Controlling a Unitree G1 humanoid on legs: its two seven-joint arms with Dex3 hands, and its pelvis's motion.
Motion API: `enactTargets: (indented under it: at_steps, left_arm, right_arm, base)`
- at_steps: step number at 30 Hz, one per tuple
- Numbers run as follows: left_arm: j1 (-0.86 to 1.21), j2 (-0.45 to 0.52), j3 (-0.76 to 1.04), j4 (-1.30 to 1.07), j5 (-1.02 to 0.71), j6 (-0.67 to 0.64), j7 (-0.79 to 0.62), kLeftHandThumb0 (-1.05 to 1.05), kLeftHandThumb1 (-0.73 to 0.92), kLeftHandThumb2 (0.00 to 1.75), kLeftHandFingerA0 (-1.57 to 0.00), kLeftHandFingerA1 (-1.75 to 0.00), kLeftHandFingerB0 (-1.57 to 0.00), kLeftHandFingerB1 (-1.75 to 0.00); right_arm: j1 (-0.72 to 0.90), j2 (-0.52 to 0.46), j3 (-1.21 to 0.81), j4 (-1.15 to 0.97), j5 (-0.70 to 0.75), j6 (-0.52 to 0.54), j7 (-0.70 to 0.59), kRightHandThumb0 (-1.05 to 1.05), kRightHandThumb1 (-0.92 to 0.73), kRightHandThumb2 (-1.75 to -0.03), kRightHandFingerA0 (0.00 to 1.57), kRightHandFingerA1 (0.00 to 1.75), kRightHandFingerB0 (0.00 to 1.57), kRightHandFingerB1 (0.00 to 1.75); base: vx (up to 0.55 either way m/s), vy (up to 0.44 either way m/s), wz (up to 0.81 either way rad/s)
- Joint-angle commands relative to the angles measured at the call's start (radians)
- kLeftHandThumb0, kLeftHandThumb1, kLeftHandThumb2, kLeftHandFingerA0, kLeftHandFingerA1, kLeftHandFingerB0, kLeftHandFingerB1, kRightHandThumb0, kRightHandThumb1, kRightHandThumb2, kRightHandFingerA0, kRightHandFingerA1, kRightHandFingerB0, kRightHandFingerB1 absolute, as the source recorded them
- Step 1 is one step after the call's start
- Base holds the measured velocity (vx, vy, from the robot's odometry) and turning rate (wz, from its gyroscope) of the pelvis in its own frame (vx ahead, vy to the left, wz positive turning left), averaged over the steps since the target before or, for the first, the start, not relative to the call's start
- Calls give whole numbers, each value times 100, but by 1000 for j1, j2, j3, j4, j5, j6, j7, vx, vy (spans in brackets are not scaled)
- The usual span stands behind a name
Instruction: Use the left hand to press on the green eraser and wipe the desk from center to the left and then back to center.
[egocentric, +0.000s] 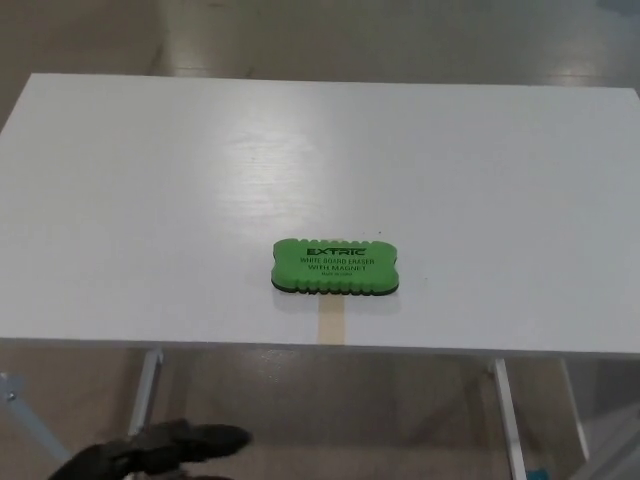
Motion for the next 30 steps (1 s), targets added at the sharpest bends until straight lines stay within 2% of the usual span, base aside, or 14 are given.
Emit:
enactTargets:
  at_steps: [1,5,11,12,15,23,27,30]
  left_arm:
    - [-19,63,-112,-252,-142,199,-123,-29,63,59,-56,-40,-53,-36]
    - [-77,59,-139,-329,-159,245,-89,-30,64,59,-55,-40,-50,-35]
    - [-262,-14,-178,-353,-104,253,-17,-30,65,59,-55,-40,-50,-35]
    - [-299,-34,-183,-349,-81,252,8,-30,65,60,-55,-40,-50,-35]
    - [-369,-72,-187,-342,-33,252,59,-31,65,60,-56,-39,-50,-35]
    - [-601,-202,-204,-208,101,291,217,-25,73,62,-55,-39,-45,-34]
    - [-701,-254,-222,-98,196,241,284,-24,79,64,-60,-40,-44,-34]
    - [-781,-285,-246,21,288,172,342,-23,82,65,-68,-42,-51,-36]
  right_arm:
    - [-9,-13,10,40,-12,-50,1,-39,-56,-85,54,59,45,51]
    - [-12,-13,11,57,-14,-66,-7,-39,-56,-84,54,59,45,51]
    - [-13,-14,10,79,0,-83,14,-38,-56,-86,54,61,43,51]
    - [-13,-15,11,81,0,-83,14,-32,-67,-61,60,52,51,37]
    - [-16,-15,11,82,-4,-82,7,-33,-68,-61,60,52,50,37]
    - [-19,-13,4,70,13,-76,30,-33,-69,-61,61,55,52,37]
    - [-18,-15,9,65,4,-82,24,-33,-69,-61,60,54,53,37]
    - [-13,-15,7,62,14,-90,42,-33,-69,-61,60,54,55,38]
  base:
    - [0,0,0]
    - [0,0,0]
    - [0,0,0]
    - [0,0,0]
    - [0,0,0]
    - [0,0,0]
    - [0,0,0]
    - [0,0,0]
